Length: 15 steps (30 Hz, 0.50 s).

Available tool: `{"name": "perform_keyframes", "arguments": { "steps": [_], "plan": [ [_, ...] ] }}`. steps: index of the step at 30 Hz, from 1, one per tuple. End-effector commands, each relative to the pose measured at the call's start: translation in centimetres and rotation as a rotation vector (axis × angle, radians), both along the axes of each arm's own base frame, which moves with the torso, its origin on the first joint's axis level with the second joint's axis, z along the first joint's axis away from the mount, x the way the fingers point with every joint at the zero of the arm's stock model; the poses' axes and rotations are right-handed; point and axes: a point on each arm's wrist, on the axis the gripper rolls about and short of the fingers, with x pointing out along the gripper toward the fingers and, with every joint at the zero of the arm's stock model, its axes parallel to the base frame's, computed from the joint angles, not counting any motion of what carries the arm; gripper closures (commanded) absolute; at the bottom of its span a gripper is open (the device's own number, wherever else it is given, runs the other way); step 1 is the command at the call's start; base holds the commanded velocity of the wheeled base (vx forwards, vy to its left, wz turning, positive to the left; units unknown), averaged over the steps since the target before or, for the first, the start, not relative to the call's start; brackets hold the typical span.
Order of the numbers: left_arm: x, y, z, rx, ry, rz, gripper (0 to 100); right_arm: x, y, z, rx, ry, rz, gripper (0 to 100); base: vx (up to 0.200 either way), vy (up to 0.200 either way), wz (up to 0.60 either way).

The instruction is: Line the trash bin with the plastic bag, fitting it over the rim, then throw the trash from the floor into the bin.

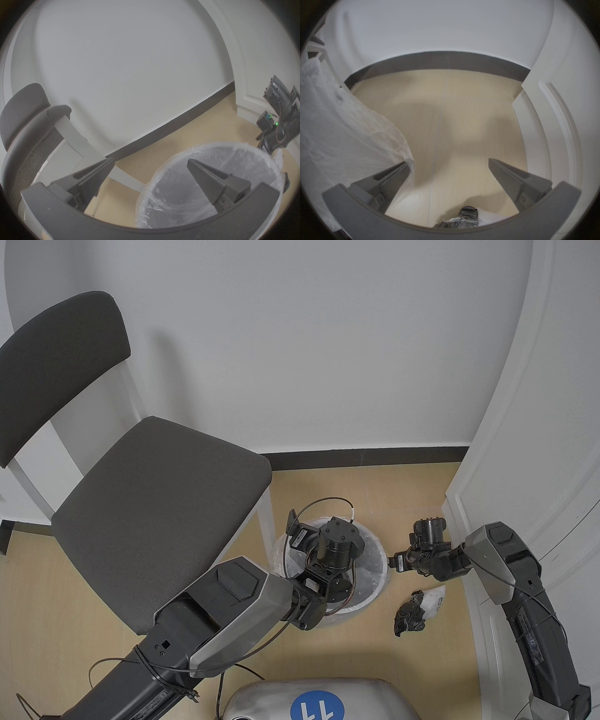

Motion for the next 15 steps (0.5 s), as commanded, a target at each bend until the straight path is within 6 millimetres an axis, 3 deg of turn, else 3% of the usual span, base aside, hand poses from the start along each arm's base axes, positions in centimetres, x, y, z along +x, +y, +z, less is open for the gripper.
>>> {"name": "perform_keyframes", "arguments": {
  "steps": [1,4,6,9,15],
  "plan": [
    [-0.5,-0.4,2.3,-0.034,-0.025,-0.010,0,-2.0,-2.2,4.7,0.145,-0.002,0.080,0,0.000,0.000,0.00],
    [-1.6,-0.3,2.6,-0.031,0.001,-0.022,0,-3.2,-4.3,7.3,0.217,0.009,0.137,0,0.000,0.000,0.00],
    [-2.3,-0.3,2.7,-0.032,0.016,-0.030,0,-3.6,-5.2,8.0,0.240,0.005,0.155,0,0.000,0.000,0.00],
    [-4.4,-0.6,3.7,-0.043,0.042,-0.064,0,-4.2,-6.6,10.0,0.298,-0.011,0.200,0,0.000,0.000,0.00],
    [-7.5,-0.3,7.6,-0.098,0.042,-0.104,0,-6.8,-7.4,16.9,0.342,-0.064,0.186,0,0.000,0.000,0.00]
  ]
}}
